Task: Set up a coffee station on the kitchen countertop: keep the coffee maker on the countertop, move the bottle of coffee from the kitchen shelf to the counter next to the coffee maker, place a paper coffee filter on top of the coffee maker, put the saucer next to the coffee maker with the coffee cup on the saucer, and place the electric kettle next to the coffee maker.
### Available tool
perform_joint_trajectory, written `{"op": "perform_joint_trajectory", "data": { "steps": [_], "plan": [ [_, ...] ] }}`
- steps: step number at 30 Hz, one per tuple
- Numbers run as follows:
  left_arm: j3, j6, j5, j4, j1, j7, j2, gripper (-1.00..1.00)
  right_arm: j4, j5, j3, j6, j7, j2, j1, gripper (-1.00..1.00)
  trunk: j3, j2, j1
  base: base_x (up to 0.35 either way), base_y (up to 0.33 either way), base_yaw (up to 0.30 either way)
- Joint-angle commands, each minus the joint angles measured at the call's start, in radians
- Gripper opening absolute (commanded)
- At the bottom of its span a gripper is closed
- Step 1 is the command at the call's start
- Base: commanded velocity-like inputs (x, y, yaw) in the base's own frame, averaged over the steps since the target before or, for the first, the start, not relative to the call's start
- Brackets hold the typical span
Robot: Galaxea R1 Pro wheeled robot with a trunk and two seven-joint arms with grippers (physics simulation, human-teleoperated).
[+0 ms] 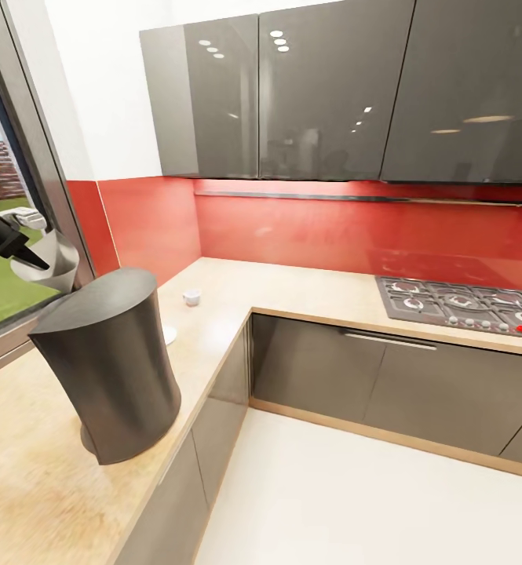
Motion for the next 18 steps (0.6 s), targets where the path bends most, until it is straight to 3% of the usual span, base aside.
{"op": "perform_joint_trajectory", "data": {
  "steps": [1, 18],
  "plan": [
    [0.005, 0.006, -0.01, -0.002, -0.001, -0.006, 0.0, -1.0, 0.0, 0.0, -0.001, -0.003, 0.0, 0.0, -0.001, 1.0, -0.002, -0.002, 0.001, 0.0, 0.0, 0.0],
    [0.013, 0.016, -0.002, -0.004, -0.001, -0.006, -0.002, -1.0, 0.0, 0.0, 0.0, -0.003, 0.0, 0.0, -0.001, 1.0, -0.002, -0.002, 0.001, 0.0, 0.0, 0.0]
  ]
}}
